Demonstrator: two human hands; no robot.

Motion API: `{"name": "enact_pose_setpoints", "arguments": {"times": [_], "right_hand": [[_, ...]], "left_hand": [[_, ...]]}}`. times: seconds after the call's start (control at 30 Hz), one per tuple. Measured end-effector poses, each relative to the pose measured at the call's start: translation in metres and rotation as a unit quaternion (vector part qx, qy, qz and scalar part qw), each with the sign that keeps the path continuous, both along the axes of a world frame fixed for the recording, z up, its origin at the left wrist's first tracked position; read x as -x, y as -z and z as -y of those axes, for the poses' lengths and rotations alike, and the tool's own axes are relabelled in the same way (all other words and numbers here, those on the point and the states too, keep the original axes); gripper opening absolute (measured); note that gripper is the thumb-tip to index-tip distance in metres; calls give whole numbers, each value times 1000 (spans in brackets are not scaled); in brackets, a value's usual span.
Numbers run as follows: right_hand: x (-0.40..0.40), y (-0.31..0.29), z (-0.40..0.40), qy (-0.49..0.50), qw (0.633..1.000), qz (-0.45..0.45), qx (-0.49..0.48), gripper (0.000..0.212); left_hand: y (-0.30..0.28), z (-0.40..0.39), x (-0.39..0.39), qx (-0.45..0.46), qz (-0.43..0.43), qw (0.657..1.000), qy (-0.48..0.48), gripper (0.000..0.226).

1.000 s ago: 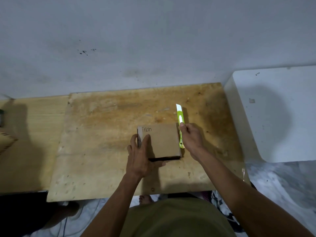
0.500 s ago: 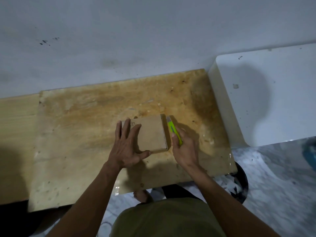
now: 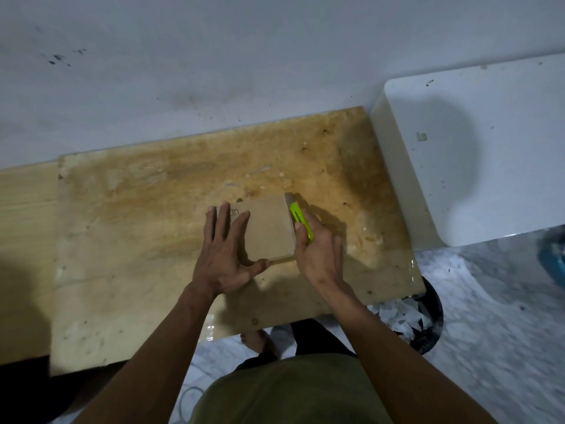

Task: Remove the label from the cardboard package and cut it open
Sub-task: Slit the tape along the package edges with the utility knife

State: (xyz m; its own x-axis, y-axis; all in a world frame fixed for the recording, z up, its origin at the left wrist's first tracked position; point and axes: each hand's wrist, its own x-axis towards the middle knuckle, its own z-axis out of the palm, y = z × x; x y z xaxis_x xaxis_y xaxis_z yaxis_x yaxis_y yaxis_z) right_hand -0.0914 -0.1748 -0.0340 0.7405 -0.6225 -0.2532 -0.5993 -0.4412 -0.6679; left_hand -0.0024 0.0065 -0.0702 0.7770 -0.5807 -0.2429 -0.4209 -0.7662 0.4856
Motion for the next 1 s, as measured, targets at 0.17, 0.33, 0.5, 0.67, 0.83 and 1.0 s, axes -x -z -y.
{"name": "enact_pose_setpoints", "arguments": {"times": [0.17,0.33,0.5,0.67,0.83,1.0], "right_hand": [[-4,-3,-5,12,1000,4,9,41],[-8,-7,-9,14,999,0,29,41],[-6,-11,-13,12,1000,-3,27,41],[-3,-16,-12,-8,999,-10,47,41],[-3,-23,-14,-26,997,-16,68,41],[2,-26,-16,-45,994,-32,90,41]], "left_hand": [[0,0,0,-3,-7,1000,4,117],[-2,0,-2,-14,-16,1000,7,119],[0,-3,-3,-31,-13,999,19,116],[-3,-4,-3,-64,-15,997,32,108],[-3,-4,-4,-87,-14,995,37,103],[-3,-1,0,-70,-5,997,31,104]]}}
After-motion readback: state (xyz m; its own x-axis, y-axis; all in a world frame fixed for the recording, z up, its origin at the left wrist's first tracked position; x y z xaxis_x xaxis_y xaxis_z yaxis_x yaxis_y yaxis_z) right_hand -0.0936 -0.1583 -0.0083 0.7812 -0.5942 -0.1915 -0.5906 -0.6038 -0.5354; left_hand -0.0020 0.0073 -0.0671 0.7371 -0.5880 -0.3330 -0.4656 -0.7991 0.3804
